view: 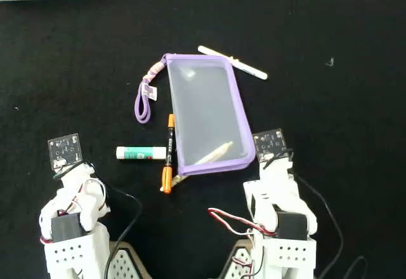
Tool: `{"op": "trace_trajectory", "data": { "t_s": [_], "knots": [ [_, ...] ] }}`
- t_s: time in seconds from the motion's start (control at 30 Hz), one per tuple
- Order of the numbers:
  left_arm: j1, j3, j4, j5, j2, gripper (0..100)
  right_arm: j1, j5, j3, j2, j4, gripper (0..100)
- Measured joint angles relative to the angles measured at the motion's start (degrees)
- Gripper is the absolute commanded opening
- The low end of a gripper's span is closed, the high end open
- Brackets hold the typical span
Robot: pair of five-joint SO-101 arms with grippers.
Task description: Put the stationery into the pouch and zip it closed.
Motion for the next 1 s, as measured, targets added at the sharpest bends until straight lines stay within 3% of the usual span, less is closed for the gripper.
{"op": "trace_trajectory", "data": {
  "t_s": [0.67,1.0],
  "knots": [
    [0.0,0.0,0.0,0.0,0.0,3,-0.09,-0.26,0.0,0.0,0.0,1.2],
    [0.0,0.0,0.0,0.0,0.0,3,-9.58,-0.26,0.0,0.0,0.0,1.5]
  ]
}}
